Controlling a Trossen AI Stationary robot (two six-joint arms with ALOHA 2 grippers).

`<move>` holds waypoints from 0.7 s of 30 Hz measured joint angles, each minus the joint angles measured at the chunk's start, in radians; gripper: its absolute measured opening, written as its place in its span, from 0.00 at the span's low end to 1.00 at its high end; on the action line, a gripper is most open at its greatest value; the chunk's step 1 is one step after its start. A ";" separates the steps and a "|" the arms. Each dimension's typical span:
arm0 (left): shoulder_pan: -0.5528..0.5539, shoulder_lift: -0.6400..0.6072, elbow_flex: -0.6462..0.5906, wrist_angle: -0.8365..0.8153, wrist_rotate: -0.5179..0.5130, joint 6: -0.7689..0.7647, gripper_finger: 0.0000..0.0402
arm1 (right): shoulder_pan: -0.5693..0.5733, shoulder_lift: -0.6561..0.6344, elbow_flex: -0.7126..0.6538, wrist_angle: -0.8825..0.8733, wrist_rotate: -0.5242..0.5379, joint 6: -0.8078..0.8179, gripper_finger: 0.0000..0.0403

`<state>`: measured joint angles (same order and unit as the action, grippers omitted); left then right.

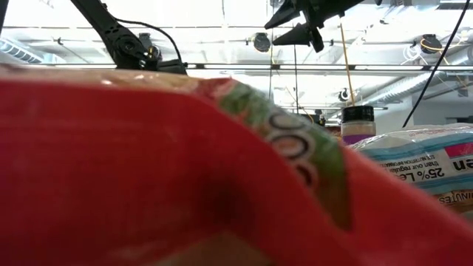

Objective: Pick & Place Food Item
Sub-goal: Put the orange spoon into the bottom black bin

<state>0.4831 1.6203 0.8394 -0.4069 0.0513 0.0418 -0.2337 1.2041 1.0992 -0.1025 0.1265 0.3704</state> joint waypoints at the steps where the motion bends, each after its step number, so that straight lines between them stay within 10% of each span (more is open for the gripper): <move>1: 0.000 -0.016 0.000 -0.021 0.000 0.001 0.03 | 0.000 0.000 0.000 -0.001 0.000 0.002 0.56; 21: 0.001 -0.538 0.294 -0.367 -0.104 -0.087 0.03 | 0.001 0.000 0.000 0.021 -0.083 -0.035 0.56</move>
<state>0.4837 1.0821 1.1332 -0.7742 -0.0528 -0.0449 -0.2329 1.2041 1.0992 -0.0819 0.0432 0.3349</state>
